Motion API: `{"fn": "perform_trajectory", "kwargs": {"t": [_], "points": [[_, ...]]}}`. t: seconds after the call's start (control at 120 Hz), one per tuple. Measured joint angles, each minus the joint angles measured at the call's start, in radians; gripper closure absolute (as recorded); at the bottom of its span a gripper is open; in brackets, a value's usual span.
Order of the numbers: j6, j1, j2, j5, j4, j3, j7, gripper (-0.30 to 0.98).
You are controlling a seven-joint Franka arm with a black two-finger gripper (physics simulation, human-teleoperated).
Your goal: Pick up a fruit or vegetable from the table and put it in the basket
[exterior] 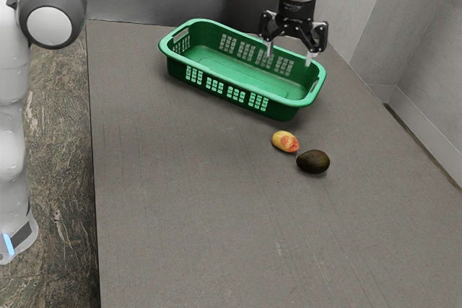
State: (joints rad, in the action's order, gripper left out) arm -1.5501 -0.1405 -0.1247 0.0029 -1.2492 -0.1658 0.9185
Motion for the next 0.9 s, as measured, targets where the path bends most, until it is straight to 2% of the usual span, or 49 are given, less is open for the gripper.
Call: {"fn": "perform_trajectory", "kwargs": {"t": [0.275, 0.408, 0.533, 0.667, 0.9], "points": [[-0.006, 0.005, -0.017, -0.025, 0.000, -0.002, 0.141, 0.00], [-0.007, 0.009, -0.055, -0.070, -0.003, -0.010, 0.146, 0.00], [-0.036, 0.018, -0.147, -0.072, 0.000, -0.055, 0.066, 0.00], [-0.107, 0.020, -0.191, -0.019, -0.001, -0.086, -0.074, 0.00], [-0.189, 0.043, -0.237, 0.035, -0.032, -0.118, -0.319, 0.00]]}}
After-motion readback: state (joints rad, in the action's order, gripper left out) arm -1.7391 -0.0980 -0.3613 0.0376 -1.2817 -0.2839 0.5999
